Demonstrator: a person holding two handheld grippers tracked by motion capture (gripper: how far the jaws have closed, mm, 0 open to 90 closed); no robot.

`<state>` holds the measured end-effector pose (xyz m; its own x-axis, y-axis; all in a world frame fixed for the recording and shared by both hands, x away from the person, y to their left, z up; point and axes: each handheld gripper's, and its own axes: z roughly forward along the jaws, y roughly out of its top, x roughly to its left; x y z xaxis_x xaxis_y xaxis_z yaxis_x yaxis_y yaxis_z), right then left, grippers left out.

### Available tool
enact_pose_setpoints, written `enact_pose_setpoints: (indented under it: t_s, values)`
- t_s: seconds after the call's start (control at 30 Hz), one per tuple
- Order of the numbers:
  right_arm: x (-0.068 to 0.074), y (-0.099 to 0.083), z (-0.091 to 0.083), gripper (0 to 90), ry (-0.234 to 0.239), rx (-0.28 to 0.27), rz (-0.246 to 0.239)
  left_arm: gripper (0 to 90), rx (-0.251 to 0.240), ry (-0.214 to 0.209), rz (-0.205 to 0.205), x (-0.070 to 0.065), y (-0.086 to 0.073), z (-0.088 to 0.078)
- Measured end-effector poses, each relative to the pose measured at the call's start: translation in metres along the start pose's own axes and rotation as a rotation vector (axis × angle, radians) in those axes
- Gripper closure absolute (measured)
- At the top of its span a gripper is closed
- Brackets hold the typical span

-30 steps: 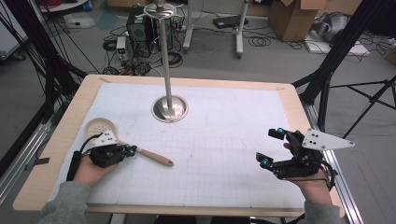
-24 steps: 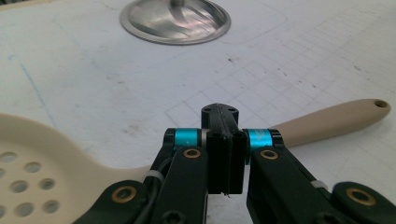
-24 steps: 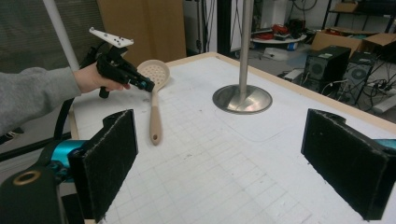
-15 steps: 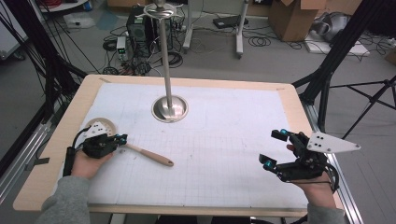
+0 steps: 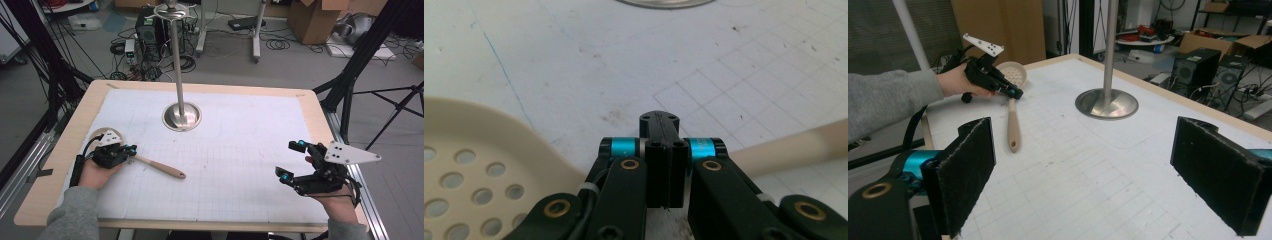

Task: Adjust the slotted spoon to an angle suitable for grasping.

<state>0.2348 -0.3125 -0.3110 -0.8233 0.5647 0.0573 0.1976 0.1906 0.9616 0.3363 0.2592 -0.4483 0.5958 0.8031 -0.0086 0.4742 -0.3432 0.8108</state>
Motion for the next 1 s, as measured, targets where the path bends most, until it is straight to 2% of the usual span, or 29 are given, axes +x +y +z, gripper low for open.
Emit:
enact_pose_setpoints:
  t_s: [0.13, 0.43, 0.6, 0.7, 0.77, 0.8, 0.83, 0.87, 0.9, 0.93, 1.0]
  values:
    - [0.0, -0.001, 0.007, 9.7, 0.014, 0.015, -0.005, 89.8, 0.015, -0.003, 0.013, -0.003, -0.004, -0.008]
    - [-0.001, 0.003, 0.012, 9.7, 0.027, 0.007, -0.007, 89.7, 0.046, 0.005, 0.026, -0.011, -0.016, -0.029]
    - [-0.002, 0.006, 0.021, 9.7, 0.046, 0.0, -0.016, 89.7, 0.049, 0.006, 0.019, -0.016, -0.023, -0.04]
    - [-0.003, 0.008, 0.026, 9.7, 0.058, -0.007, -0.023, 89.7, 0.043, 0.003, 0.001, -0.016, -0.024, -0.042]
    - [-0.003, 0.009, 0.029, 9.7, 0.064, -0.006, -0.02, 89.7, 0.03, -0.014, 0.001, -0.016, -0.024, -0.043]
    - [-0.004, 0.009, 0.03, 9.7, 0.066, -0.001, -0.021, 89.7, -0.024, -0.048, 0.009, -0.017, -0.024, -0.047]
    - [-0.003, 0.009, 0.031, 9.7, 0.068, 0.001, -0.022, 89.7, -0.024, -0.048, 0.009, -0.017, -0.024, -0.047]
    - [-0.004, 0.009, 0.032, 9.7, 0.07, -0.004, -0.027, 89.7, -0.063, -0.074, 0.003, -0.019, -0.022, -0.053]
    - [-0.004, 0.01, 0.032, 9.7, 0.071, -0.002, -0.025, 89.7, -0.08, -0.091, 0.004, -0.021, -0.021, -0.056]
    - [-0.004, 0.01, 0.032, 9.7, 0.072, -0.005, -0.026, 89.7, -0.08, -0.091, 0.004, -0.021, -0.021, -0.056]
    - [-0.005, 0.011, 0.032, 9.7, 0.071, -0.009, -0.024, 89.7, -0.088, -0.125, 0.011, -0.026, -0.022, -0.059]
